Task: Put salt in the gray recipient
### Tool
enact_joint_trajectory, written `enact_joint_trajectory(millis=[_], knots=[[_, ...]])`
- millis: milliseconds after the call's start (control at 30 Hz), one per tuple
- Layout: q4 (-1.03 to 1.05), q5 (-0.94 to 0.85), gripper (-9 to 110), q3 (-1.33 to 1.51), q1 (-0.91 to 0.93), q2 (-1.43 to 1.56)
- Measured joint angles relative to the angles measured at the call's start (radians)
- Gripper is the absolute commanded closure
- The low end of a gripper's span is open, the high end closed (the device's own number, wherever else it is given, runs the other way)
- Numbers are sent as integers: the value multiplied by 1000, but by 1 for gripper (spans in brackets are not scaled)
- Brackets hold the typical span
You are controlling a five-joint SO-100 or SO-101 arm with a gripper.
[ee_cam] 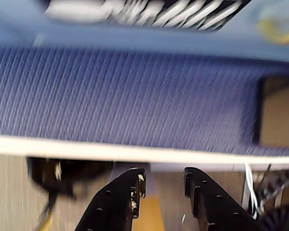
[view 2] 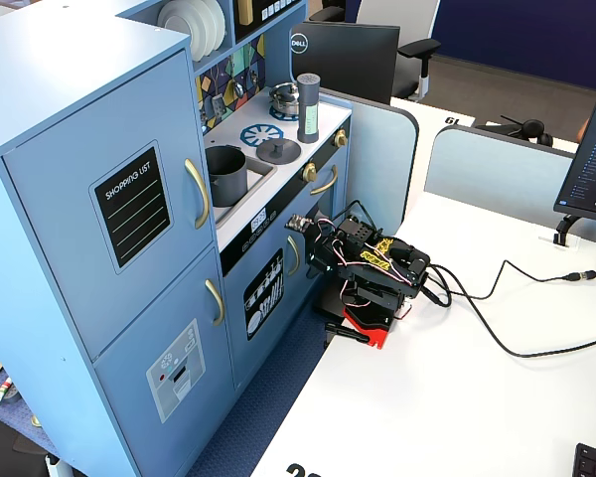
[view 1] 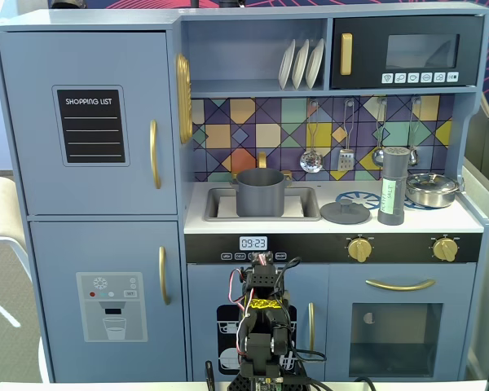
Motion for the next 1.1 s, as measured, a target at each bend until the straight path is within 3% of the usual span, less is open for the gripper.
enact_joint_trajectory(millis=[200,567,767,967,1100], knots=[[-31,20,101,-287,104,-202],[-52,149,101,-1023,577,-634],[-14,166,101,-1381,695,-796],[-104,147,101,-1396,749,-796],[-350,127,88,-1226,770,-744]])
